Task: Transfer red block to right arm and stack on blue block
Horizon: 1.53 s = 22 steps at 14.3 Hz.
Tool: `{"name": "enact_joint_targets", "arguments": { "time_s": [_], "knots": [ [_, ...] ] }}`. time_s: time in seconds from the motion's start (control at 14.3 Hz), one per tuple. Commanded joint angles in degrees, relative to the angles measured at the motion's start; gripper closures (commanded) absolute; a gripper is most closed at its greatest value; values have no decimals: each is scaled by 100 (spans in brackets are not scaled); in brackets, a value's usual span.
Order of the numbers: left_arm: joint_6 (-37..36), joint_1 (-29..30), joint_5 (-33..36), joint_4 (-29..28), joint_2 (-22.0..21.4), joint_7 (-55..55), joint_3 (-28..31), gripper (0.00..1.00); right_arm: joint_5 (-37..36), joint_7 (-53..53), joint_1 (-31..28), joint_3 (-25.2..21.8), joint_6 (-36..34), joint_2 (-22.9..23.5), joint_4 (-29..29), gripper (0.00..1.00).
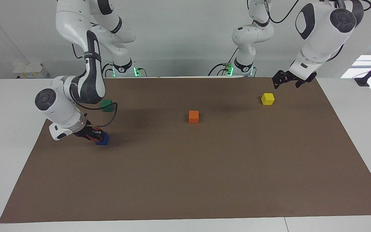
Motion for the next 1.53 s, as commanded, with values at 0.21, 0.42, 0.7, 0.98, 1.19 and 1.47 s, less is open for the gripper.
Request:
{"name": "enact_joint_targets", "arguments": {
  "time_s": [0.21, 0.42, 0.7, 0.98, 1.19, 1.47],
  "knots": [
    [-352, -1178, 131, 160, -5, 9, 1115, 0, 364, -129, -75, 54, 109, -219, -263, 100],
    [-299, -1247, 113, 116, -23, 9, 1106, 0, 364, -129, -75, 46, 135, -219, -272, 100],
    [255, -1161, 8, 143, 48, -79, 1106, 0, 373, -225, -180, 46, 197, -210, -342, 100],
    [-203, -1160, -1, 107, -67, -123, 1106, 0, 645, -208, -172, 46, 232, -201, -342, 100],
    [544, -977, -106, 169, 134, -140, 1106, 0, 707, -129, -146, 46, 310, -192, -333, 100],
    [79, -879, -151, 134, 57, -53, 1080, 0, 716, -111, -163, 46, 443, -131, -342, 100]
  ]
}}
